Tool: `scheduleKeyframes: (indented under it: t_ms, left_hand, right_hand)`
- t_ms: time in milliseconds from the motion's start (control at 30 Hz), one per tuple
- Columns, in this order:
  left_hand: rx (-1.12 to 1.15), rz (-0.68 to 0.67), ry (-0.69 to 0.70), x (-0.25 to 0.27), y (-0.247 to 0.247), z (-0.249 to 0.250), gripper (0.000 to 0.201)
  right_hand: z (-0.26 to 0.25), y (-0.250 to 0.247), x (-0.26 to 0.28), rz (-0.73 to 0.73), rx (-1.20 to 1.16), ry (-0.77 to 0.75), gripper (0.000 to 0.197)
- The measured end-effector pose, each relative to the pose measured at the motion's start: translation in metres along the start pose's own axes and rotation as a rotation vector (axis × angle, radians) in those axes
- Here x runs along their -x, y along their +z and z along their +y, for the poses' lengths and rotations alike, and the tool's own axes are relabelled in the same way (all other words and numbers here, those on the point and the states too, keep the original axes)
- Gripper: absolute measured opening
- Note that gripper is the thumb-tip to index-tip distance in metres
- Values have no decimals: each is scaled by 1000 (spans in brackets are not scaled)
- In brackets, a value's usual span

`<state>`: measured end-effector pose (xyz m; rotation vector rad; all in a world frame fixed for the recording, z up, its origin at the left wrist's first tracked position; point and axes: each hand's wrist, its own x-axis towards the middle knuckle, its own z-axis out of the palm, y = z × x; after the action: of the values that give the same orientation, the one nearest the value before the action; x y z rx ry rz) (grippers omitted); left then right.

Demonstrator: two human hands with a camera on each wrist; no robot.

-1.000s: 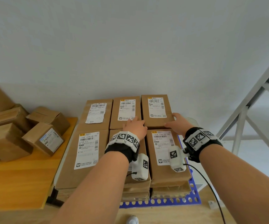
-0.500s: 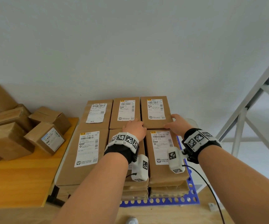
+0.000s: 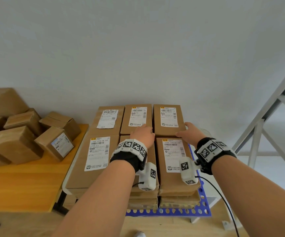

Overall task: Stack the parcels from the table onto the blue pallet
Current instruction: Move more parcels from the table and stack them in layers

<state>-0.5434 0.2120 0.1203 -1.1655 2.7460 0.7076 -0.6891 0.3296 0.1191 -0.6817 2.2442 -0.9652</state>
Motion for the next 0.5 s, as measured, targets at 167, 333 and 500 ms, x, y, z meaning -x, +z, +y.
scheduleKeyframes:
  t_ms: [167, 333, 500]
  left_hand:
    - [95, 71, 3, 19, -12, -5, 46]
    - [146, 165, -2, 47, -28, -21, 45]
    - [189, 288, -58, 84, -56, -60, 40]
  right_hand:
    - [-23, 0, 19, 97, 33, -122, 57]
    - [-65, 15, 48, 106, 42, -265, 60]
    - [-104, 50, 71, 54, 54, -387, 59]
